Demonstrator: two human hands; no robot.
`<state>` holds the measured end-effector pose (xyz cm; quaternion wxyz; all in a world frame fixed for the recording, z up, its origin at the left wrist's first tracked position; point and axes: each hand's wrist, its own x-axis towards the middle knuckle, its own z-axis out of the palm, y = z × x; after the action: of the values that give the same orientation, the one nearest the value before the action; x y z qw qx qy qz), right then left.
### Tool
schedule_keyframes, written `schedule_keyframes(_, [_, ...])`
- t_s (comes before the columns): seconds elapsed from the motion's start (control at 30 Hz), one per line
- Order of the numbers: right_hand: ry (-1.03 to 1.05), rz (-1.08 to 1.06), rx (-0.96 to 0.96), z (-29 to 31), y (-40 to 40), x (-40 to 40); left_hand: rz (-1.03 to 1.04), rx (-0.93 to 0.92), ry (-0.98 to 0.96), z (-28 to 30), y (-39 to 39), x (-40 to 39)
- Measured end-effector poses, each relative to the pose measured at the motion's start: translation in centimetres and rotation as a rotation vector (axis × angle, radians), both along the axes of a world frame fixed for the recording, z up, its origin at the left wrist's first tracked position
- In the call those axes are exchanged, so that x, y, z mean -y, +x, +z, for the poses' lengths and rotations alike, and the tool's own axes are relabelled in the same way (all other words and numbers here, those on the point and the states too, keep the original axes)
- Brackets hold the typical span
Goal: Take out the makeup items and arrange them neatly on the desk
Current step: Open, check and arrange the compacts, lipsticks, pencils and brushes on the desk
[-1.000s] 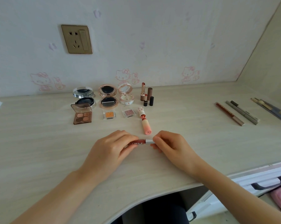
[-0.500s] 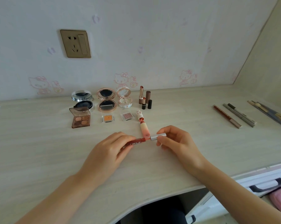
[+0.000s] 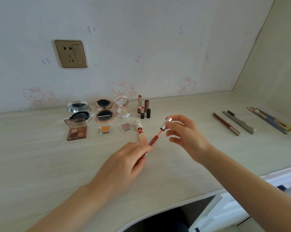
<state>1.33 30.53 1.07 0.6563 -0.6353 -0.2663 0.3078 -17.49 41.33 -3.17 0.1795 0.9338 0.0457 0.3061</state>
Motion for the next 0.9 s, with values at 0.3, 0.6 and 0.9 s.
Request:
schedule_keyframes(0.3, [-0.189, 0.006, 0.191, 1.3, 3.6, -3.2, 0.109, -0.119, 0.301, -0.2, 5.5, 1.6])
schedule_keyframes(0.6, [-0.315, 0.065, 0.292, 1.3, 4.5, -6.4, 0.191, -0.170, 0.384, -0.3, 5.4, 0.7])
schedule_keyframes(0.9, [-0.473, 0.146, 0.430, 0.7, 4.6, -9.2, 0.043, -0.136, 0.392, -1.4, 5.4, -0.1])
